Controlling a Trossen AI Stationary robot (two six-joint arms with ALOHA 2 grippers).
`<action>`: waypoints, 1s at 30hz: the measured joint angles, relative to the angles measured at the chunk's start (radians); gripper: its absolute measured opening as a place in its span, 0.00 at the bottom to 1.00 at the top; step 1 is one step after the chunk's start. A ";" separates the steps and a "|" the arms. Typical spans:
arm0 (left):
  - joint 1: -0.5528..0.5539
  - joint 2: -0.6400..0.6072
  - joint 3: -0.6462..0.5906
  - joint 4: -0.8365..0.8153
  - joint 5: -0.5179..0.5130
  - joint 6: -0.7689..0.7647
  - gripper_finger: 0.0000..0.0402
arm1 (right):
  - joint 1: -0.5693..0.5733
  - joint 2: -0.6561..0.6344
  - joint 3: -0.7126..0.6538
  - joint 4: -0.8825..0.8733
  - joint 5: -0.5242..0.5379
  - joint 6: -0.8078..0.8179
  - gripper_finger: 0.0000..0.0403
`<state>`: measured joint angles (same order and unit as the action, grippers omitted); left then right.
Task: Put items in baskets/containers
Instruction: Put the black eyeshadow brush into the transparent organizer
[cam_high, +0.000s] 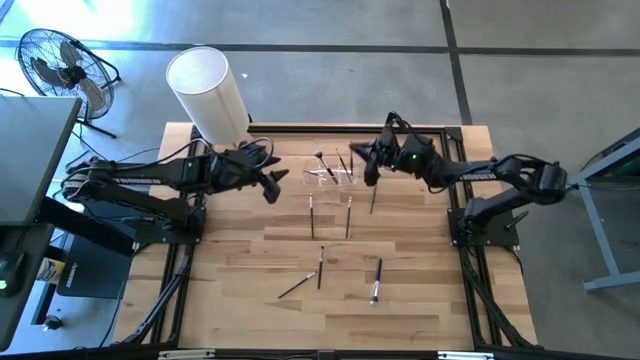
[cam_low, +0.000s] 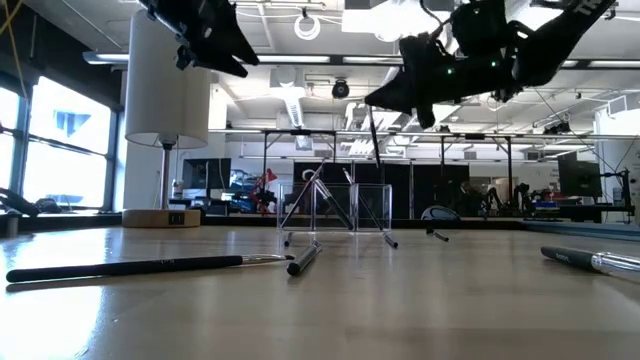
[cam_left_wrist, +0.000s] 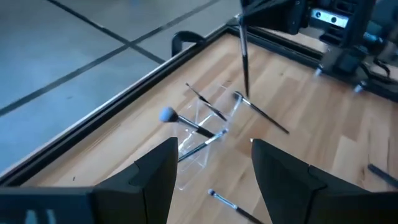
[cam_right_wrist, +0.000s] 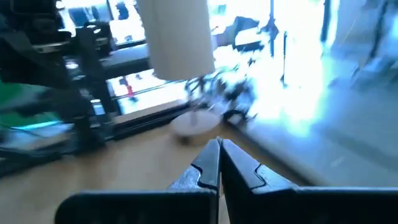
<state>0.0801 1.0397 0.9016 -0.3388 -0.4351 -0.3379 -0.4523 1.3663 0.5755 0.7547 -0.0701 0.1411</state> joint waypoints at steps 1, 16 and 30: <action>0.006 0.002 0.000 0.000 -0.001 -0.009 0.50 | -0.017 0.003 0.000 0.014 0.010 -0.037 0.00; 0.019 0.078 0.000 0.049 -0.004 -0.037 0.50 | -0.091 0.242 0.000 0.124 -0.053 -0.023 0.02; 0.018 0.079 0.000 0.030 -0.007 -0.060 0.50 | -0.077 0.076 0.000 -0.083 -0.050 0.012 0.16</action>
<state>0.0982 1.1183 0.9020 -0.3086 -0.4417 -0.3981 -0.5294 1.4424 0.5755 0.6715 -0.1200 0.1535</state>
